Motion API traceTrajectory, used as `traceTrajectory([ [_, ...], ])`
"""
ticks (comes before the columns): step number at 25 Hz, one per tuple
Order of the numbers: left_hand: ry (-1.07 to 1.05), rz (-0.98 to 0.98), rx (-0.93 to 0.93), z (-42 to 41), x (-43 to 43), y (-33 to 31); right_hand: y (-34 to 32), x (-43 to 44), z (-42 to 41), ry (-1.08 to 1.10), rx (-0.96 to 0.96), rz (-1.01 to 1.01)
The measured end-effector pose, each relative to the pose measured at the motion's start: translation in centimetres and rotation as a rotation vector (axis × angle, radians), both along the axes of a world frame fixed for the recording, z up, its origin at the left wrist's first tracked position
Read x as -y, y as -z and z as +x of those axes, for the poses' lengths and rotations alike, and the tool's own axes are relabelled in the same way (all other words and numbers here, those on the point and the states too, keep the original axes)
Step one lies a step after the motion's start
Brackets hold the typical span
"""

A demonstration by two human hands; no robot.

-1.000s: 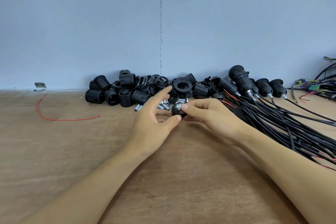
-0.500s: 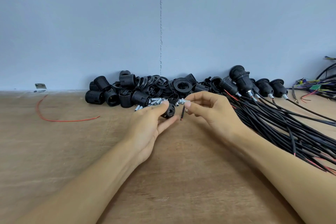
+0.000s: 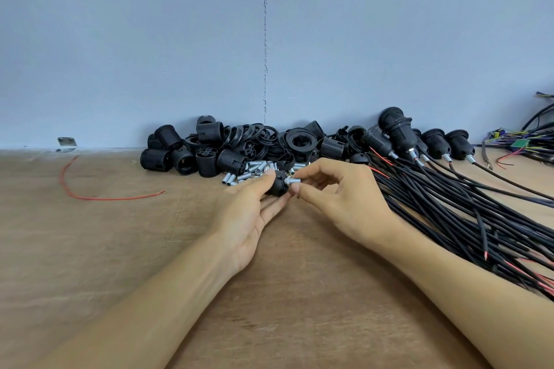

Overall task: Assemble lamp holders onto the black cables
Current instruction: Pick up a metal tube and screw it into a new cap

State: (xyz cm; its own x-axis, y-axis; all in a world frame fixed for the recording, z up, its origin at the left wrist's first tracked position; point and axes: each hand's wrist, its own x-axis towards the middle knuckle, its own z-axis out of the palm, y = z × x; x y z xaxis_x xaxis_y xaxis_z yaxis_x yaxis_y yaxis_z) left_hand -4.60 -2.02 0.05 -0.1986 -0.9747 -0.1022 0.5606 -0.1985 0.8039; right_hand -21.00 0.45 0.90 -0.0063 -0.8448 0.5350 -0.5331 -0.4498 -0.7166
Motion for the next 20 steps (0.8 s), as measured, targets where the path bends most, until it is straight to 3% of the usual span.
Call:
traceTrajectory([
  [8,-0.033,-0.015,0.029,-0.07,-0.23,0.10,0.01,0.12,0.16,-0.006,0.069,0.094],
  [20,-0.028,-0.078,0.076,-0.23,-0.82,0.11,-0.08,0.04,0.35,0.091,-0.007,0.139],
])
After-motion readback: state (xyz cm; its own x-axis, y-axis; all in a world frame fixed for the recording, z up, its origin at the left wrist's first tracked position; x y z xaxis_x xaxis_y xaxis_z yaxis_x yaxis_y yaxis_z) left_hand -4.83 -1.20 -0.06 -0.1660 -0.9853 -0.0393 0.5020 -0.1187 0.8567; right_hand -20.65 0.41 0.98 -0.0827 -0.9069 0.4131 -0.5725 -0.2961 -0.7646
